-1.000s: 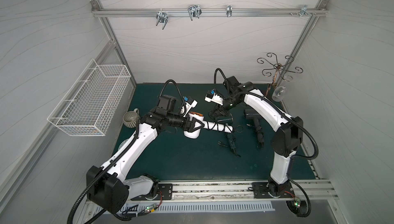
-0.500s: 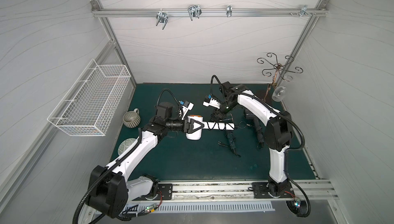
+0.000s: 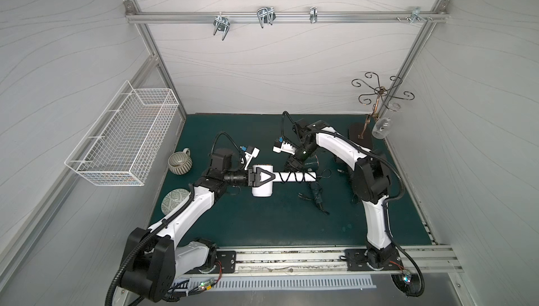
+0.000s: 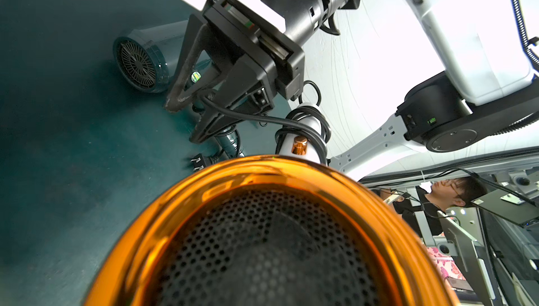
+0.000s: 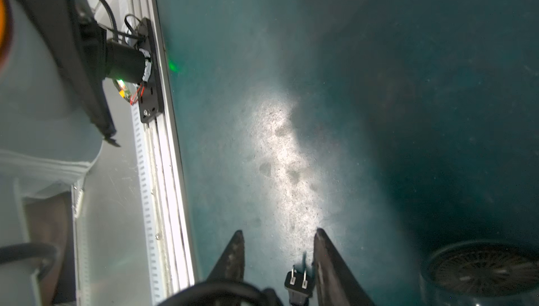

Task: Wrap the cord around the hair dryer
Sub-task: Wrap the power cord around the hair dryer.

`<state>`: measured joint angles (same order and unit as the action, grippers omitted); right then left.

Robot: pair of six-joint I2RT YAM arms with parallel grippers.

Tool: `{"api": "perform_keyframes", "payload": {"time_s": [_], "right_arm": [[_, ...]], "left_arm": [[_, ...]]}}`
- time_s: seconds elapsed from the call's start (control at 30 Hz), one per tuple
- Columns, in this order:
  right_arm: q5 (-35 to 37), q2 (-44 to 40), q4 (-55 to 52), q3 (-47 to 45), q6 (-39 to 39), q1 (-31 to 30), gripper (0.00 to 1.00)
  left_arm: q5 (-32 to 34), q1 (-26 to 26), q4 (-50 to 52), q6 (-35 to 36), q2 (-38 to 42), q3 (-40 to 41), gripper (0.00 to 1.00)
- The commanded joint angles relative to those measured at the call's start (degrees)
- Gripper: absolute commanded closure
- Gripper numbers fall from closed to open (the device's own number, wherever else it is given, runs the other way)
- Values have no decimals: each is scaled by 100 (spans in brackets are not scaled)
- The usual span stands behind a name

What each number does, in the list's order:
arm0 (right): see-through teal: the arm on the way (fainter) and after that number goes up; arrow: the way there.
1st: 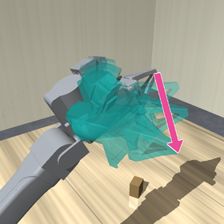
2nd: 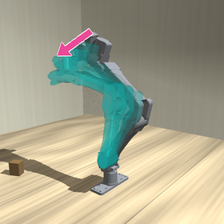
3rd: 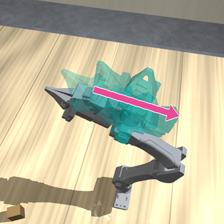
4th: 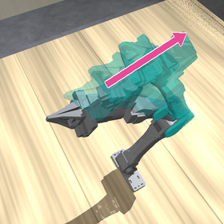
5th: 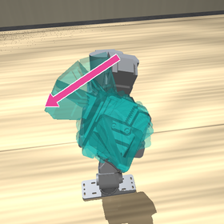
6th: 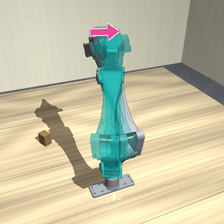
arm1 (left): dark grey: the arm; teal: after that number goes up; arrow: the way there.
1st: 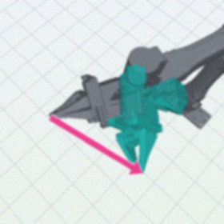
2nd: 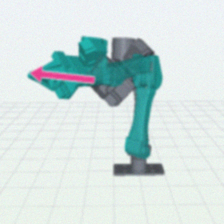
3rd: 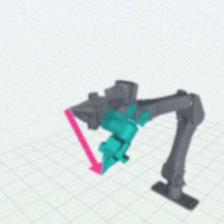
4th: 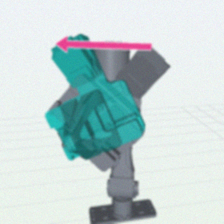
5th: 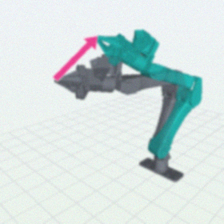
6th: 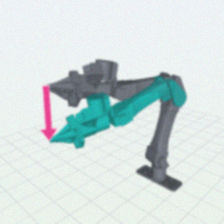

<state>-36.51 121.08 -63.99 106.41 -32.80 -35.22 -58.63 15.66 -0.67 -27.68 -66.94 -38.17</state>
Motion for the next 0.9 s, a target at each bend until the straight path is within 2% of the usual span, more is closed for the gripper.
{"api": "perform_keyframes", "payload": {"time_s": [0.0, 0.33, 0.87], "right_arm": [[-134, 94, -149, -56, -5, 29, 52], [-130, 94, -92, -59, 72, 62, 33], [-245, 23, -87, 212, 137, 214, 19]], "left_arm": [[-313, -54, -707, -220, 105, 35, 100], [-322, -84, -679, -544, 52, 316, 100], [-237, -81, -437, -792, 103, 400, 100]]}}
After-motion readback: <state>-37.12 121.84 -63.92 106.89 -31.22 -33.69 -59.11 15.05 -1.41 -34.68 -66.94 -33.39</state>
